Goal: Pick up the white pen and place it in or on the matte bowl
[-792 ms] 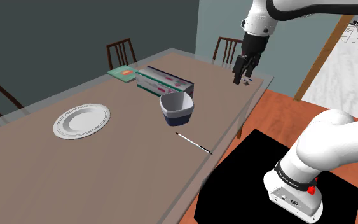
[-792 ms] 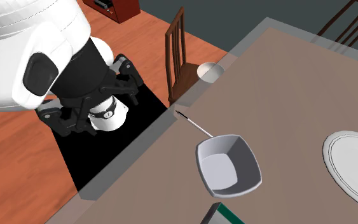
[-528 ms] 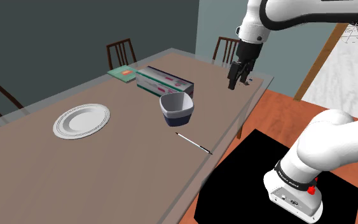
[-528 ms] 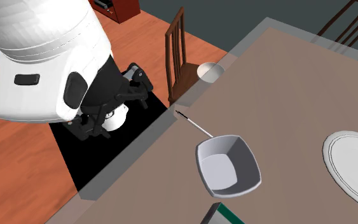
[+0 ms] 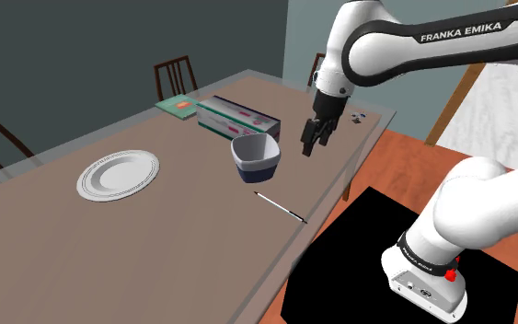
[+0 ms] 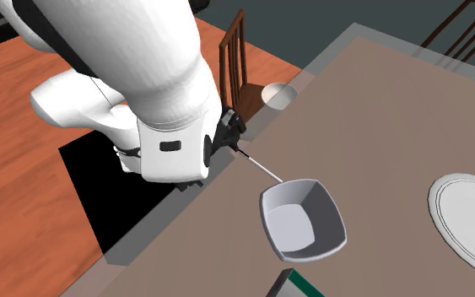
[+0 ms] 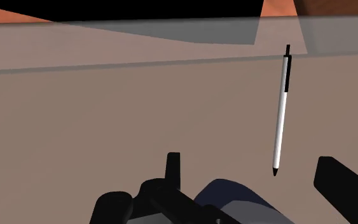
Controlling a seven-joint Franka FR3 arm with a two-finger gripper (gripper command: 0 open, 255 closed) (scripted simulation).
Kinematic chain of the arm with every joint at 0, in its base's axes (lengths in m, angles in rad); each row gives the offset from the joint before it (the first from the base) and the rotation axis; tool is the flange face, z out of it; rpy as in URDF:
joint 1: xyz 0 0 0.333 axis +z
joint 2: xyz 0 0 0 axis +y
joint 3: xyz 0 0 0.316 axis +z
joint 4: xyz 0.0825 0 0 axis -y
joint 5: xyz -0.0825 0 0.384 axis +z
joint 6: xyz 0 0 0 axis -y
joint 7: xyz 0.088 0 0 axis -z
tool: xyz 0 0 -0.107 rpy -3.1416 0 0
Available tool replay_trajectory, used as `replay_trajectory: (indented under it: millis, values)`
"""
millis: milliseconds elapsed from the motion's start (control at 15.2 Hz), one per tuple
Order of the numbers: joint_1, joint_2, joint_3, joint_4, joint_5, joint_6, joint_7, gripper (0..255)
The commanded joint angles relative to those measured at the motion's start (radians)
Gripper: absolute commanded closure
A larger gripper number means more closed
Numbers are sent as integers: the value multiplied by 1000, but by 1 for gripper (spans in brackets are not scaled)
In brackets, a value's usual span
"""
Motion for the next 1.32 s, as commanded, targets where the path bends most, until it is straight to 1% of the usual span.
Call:
replay_trajectory:
  millis: [0,330,594,1122,1254]
  values:
    - [25,50,22,-23,39,84,1,0]
    - [86,182,69,-44,131,259,-9,0]
    - [136,308,104,-33,207,397,-28,0]
    - [162,411,128,-54,253,526,-50,0]
    - [164,419,130,-55,256,535,-52,0]
